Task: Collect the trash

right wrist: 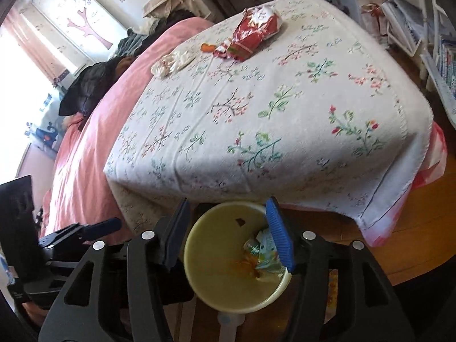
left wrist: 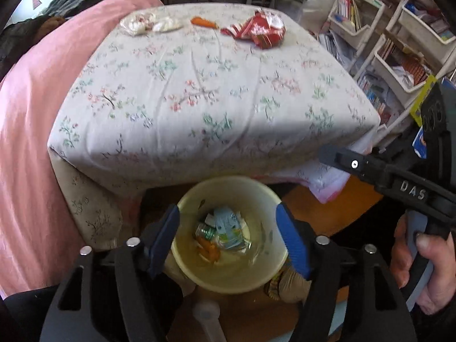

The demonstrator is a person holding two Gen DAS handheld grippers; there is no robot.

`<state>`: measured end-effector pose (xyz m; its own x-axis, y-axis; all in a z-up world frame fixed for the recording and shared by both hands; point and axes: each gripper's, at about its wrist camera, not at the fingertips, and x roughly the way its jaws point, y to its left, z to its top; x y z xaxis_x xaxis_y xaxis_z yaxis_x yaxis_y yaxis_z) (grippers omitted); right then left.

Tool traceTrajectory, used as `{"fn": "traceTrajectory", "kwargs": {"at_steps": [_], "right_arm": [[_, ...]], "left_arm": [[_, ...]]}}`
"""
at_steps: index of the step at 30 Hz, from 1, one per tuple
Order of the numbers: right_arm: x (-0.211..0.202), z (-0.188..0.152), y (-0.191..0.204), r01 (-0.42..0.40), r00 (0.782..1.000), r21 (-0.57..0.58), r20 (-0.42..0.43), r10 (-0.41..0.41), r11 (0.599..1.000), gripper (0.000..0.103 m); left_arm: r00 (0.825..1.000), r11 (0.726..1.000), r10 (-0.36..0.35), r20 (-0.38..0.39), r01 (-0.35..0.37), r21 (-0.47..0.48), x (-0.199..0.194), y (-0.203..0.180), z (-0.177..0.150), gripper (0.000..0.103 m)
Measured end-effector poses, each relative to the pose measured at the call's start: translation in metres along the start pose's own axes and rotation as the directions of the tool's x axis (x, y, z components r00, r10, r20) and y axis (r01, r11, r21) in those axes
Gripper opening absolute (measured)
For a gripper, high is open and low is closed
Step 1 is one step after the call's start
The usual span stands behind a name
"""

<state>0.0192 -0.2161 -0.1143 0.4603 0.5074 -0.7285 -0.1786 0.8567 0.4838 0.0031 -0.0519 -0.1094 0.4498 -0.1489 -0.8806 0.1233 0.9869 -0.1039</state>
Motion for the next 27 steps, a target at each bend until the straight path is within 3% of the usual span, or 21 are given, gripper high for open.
{"fn": "traceTrajectory", "kwargs": {"at_steps": [6,10,13,17,27], "right_arm": [[0.003,0.0,0.007,0.077,0.997,-0.042,0.035,-0.076,0.996,0.055],[0.008,-0.002,0.019,0.112,0.992,-0.074,0.058,-0.107,0.991,0.056],[0.01,-0.002,0.032,0.138,0.987,-0.112,0.093,-0.128,0.984,0.067],[0.016,-0.004,0.051,0.154,0.984,-0.174,0.113,-0.136,0.973,0.067],[0.023,-0.011,0.084,0.192,0.979,-0.276,0.117,-0.165,0.942,0.067]], "left_arm": [[0.982,0.99,0.122,0.145,-0.111,-0.085,-0.02,0.015,0.007,0.087],[0.956,0.977,0.192,0.223,-0.164,-0.136,-0.034,0.022,0.011,0.088],[0.931,0.967,0.24,0.274,-0.203,-0.156,-0.044,0.024,0.012,0.093],[0.9,0.956,0.285,0.329,-0.24,-0.169,-0.057,0.026,0.012,0.095],[0.911,0.942,0.254,0.324,-0.156,-0.298,-0.067,0.051,0.01,0.095]]}}
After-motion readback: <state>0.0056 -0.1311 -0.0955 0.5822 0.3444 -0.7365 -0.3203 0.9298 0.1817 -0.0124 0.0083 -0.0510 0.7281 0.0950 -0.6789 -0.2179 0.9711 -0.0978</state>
